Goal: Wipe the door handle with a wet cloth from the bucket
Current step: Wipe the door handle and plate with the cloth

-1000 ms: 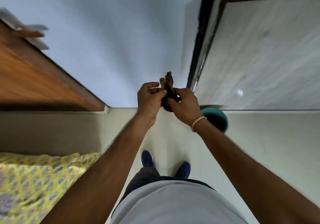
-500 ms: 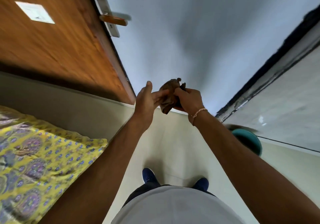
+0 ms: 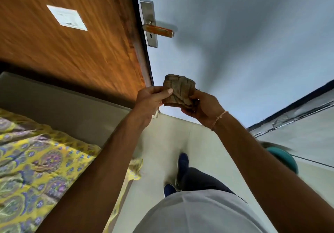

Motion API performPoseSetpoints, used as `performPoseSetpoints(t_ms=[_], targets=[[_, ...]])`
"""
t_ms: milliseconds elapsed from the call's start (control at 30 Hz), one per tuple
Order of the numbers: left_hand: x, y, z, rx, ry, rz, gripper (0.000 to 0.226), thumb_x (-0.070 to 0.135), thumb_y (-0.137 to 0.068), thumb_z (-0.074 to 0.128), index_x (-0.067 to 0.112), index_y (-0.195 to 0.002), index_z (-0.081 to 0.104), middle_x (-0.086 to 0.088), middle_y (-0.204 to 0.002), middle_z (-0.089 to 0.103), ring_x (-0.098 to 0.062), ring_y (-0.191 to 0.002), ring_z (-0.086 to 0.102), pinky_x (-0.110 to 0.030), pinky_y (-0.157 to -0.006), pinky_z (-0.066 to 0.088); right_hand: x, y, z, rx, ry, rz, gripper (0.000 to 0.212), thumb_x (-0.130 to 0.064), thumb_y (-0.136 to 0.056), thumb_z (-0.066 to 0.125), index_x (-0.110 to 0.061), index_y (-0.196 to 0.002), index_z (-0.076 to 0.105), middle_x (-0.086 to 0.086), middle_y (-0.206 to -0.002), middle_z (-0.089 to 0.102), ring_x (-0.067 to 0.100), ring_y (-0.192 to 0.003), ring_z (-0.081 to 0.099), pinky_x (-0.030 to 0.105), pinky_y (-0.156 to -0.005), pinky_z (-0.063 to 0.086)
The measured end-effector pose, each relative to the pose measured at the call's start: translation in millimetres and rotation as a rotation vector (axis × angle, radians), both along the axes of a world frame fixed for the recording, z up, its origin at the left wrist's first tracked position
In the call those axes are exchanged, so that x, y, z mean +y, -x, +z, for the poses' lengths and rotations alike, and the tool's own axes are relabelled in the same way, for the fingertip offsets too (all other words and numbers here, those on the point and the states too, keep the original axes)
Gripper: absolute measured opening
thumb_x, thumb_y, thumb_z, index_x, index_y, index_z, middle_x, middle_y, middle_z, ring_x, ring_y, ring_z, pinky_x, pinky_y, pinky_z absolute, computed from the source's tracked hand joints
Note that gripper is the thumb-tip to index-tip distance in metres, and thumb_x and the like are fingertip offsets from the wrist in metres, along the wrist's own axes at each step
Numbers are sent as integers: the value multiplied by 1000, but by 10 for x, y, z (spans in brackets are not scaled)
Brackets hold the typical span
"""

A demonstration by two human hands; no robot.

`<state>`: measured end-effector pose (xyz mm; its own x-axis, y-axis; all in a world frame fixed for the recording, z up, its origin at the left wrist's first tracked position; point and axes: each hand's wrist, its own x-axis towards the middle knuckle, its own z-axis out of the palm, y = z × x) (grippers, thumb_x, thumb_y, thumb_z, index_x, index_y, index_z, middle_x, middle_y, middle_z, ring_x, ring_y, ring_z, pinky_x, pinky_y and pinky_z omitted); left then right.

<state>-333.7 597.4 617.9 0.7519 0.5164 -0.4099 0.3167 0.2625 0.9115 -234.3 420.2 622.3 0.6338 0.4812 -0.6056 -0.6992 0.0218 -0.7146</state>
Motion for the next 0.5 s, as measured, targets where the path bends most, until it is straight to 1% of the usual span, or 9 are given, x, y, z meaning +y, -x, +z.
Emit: performPoseSetpoints(t_ms=[67, 100, 133, 167, 233, 300, 367, 433, 500], targets=[[180, -117, -3, -3, -84, -33, 28, 16, -87, 89, 6, -112, 80, -9, -104, 84, -21, -97, 81, -31, -87, 63, 244, -144, -117, -162, 206, 49, 18, -6, -101, 56, -6, -108, 72, 15, -107, 73, 37, -104, 72, 46, -98, 62], [255, -163, 3, 3, -142, -56, 29, 14, -87, 90, 5, -113, 80, -7, -101, 84, -18, -93, 81, -28, -83, 64, 352, -206, -172, -330, 342, 86, 18, -10, -101, 60, -9, -113, 72, 12, -113, 73, 36, -111, 71, 45, -102, 59], [362, -229, 2, 18, -197, -87, 30, 13, -86, 90, 5, -113, 80, -3, -96, 83, -15, -89, 80, -26, -80, 65, 488, -278, -212, -509, 454, 123, 25, -15, -101, 64, -11, -125, 70, 7, -121, 72, 30, -116, 69, 39, -104, 56], [480, -298, -3, 35, -246, -129, 31, 13, -86, 91, 5, -114, 80, 0, -94, 81, -13, -87, 79, -25, -79, 65, 622, -349, -239, -654, 497, 150, 35, -19, -101, 67, -15, -136, 66, 2, -128, 71, 23, -117, 67, 33, -102, 52], [737, -441, -2, 70, -302, -203, 34, 13, -87, 90, 4, -117, 78, -1, -96, 79, -12, -89, 76, -25, -79, 65, 904, -489, -266, -813, 423, 194, 40, -19, -101, 70, -19, -141, 64, -5, -132, 70, 16, -117, 64, 30, -101, 52], [1000, -571, -10, 93, -353, -230, 30, 12, -87, 89, 3, -115, 79, -9, -99, 80, -15, -91, 76, -31, -84, 66, 1166, -590, -268, -900, 379, 224, 32, -18, -100, 71, -21, -132, 71, -8, -129, 73, 16, -117, 66, 35, -102, 57], [1294, -673, -47, 81, -386, -211, 26, 13, -86, 91, 4, -108, 81, -16, -102, 81, -19, -93, 76, -42, -92, 65, 1423, -679, -288, -988, 390, 171, 21, -23, -97, 75, -23, -118, 73, -9, -121, 74, 16, -111, 67, 38, -97, 60], [1528, -714, -51, 62, -399, -183, 25, 15, -83, 93, 8, -104, 82, -14, -100, 81, -20, -92, 76, -42, -90, 64, 1638, -722, -300, -1082, 416, 108, 14, -25, -93, 79, -28, -102, 69, -7, -113, 72, 18, -106, 67, 43, -93, 61], [1738, -753, -28, 60, -422, -186, 21, 17, -84, 92, 12, -102, 83, -8, -98, 83, -22, -94, 78, -40, -89, 63, 1870, -791, -292, -1090, 421, 122, 17, -23, -91, 81, -33, -95, 68, -4, -112, 73, 21, -106, 68, 49, -95, 60]])
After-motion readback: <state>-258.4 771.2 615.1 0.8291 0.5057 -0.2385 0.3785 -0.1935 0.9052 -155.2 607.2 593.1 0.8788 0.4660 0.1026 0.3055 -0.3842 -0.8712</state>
